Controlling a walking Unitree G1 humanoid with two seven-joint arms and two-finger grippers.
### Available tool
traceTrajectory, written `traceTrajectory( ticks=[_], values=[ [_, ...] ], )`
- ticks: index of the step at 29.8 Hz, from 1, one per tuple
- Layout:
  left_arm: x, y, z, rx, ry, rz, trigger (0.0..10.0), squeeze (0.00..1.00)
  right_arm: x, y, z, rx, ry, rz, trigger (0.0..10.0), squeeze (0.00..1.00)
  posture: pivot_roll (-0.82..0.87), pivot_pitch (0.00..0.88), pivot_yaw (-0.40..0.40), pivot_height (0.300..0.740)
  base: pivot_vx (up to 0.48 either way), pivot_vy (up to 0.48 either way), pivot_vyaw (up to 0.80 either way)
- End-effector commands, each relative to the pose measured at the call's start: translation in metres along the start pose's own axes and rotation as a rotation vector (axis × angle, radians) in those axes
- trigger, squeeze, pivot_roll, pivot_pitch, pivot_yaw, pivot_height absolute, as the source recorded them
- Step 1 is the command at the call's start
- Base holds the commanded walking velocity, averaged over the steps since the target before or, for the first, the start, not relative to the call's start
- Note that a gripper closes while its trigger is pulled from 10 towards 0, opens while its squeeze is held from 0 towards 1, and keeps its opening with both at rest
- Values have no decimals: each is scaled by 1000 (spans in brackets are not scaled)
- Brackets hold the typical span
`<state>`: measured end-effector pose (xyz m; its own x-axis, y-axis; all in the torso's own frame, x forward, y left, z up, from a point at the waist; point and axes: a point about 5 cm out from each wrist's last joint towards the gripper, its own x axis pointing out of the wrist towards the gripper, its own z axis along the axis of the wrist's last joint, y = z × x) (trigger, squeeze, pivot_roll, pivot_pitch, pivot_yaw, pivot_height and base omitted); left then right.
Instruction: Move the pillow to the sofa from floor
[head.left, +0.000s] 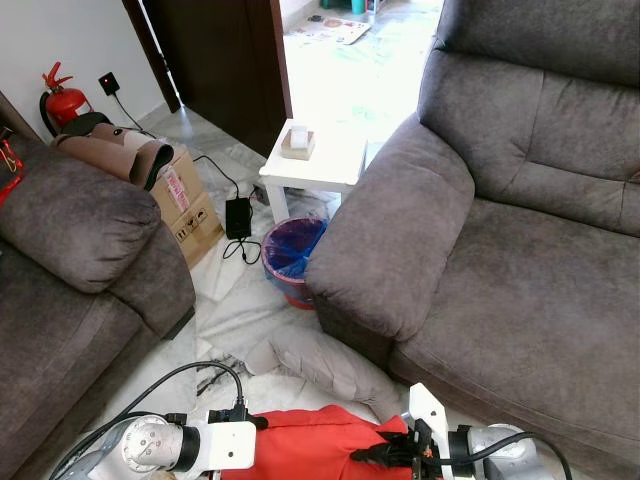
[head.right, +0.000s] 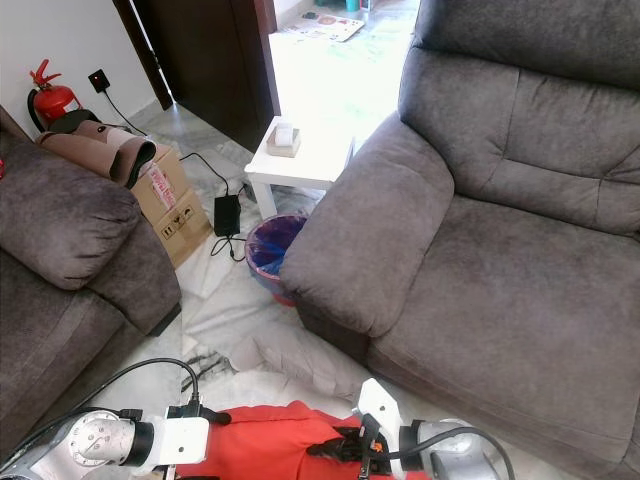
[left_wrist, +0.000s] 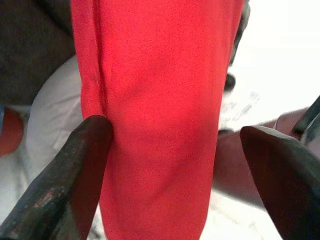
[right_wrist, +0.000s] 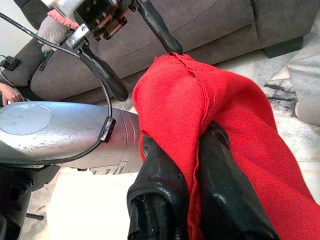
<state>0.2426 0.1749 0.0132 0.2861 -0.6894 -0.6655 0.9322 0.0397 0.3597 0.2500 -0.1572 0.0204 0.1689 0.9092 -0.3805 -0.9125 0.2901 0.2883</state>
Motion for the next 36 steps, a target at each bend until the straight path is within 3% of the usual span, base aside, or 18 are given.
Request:
traceTrajectory(
  ticks=[1, 8, 11, 17, 22, 36],
  values=[
    [-1, -14, -12, 23, 59, -28, 10000, 0, 0, -2, 22, -72, -76, 39, 10000, 0, 50, 189, 89, 740, 0, 0, 0],
    [2, -21, -18, -7, 70, 26, 10000, 0, -9, -2, 30, -84, -87, 66, 10000, 0, 48, 199, 89, 740, 0, 0, 0],
    [2, -27, -22, 27, 91, 19, 10000, 0, -20, 1, 28, -82, -53, 111, 10000, 0, 42, 210, 85, 740, 0, 0, 0],
    [-1, -19, -26, 48, 111, 130, 10000, 0, -36, 0, 26, -78, -13, 117, 10000, 0, 38, 220, 81, 740, 0, 0, 0],
    [0, -25, -30, 49, 142, 84, 10000, 0, -41, -3, 34, -86, -23, 103, 10000, 0, 30, 218, 77, 740, 0, 0, 0],
    [1, -36, -41, -10, 202, 81, 10000, 0, -43, 2, 46, -125, -27, 168, 10000, 0, 15, 183, 68, 740, 0, 0, 0]
  ],
)
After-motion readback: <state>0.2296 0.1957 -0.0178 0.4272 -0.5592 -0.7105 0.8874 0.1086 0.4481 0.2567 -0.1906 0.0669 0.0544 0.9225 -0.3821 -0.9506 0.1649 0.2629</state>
